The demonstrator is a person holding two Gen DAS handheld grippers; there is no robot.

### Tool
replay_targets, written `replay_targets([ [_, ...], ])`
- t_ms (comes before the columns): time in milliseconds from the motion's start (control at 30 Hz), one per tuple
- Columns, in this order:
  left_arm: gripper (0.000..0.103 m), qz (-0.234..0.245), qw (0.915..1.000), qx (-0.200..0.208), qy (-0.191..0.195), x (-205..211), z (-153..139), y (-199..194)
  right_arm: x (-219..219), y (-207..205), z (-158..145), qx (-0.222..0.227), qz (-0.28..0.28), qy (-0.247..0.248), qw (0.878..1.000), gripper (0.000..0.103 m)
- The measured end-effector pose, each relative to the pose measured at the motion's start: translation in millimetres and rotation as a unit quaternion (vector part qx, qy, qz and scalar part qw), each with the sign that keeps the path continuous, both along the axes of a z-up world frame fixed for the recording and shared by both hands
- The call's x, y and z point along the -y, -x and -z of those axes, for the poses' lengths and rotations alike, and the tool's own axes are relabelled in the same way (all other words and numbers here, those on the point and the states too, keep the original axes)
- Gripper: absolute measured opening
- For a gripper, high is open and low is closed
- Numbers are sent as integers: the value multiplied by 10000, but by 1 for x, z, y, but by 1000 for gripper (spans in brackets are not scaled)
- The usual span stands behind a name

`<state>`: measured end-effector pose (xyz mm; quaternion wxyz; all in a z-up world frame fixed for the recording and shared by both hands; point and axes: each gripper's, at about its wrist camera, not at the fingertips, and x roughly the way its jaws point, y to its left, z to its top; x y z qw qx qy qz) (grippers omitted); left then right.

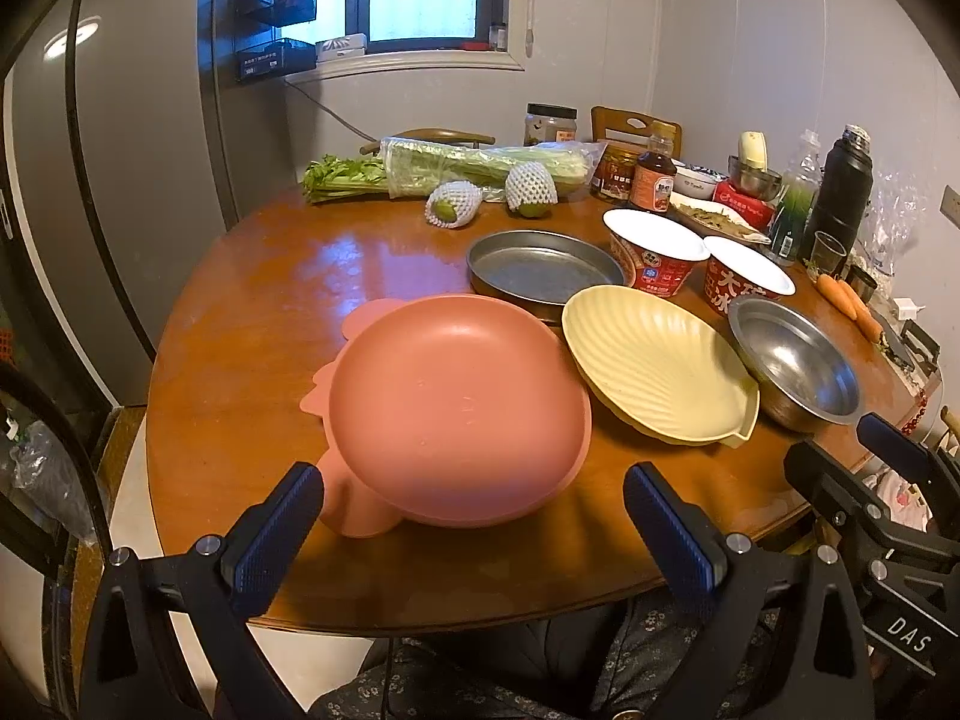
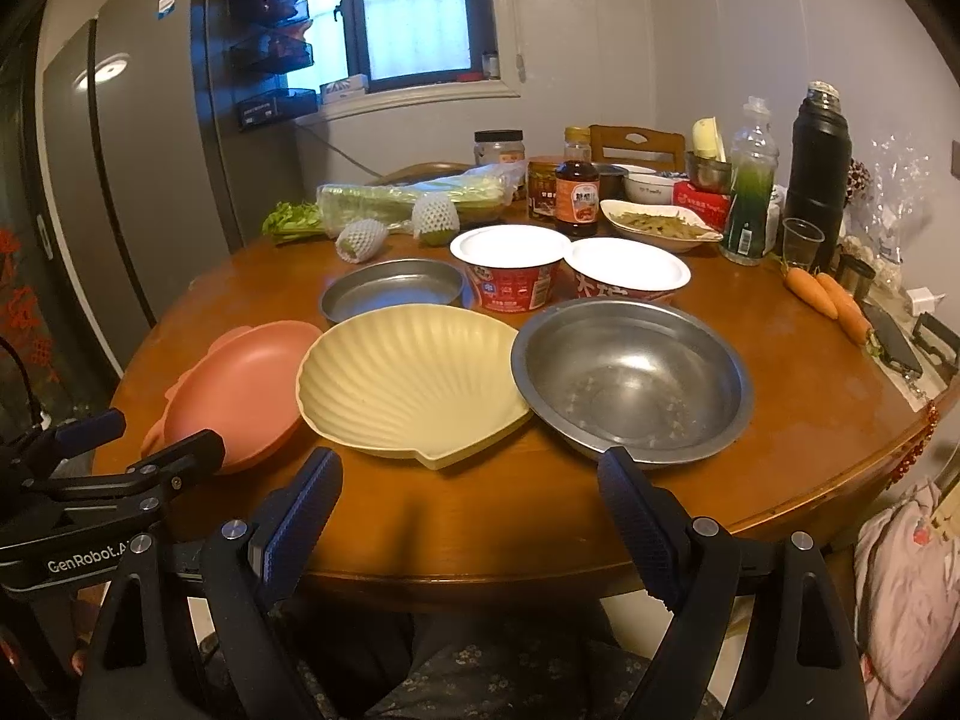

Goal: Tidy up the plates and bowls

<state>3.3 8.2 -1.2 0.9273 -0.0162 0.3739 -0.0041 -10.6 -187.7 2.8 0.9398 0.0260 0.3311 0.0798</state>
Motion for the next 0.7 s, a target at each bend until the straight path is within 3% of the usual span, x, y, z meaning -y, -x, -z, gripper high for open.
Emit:
replay_targets([
  [700,101,-50,10000,68,-4,-6,-5,2,-5,1,-1,-13,-83,27,10000,88],
])
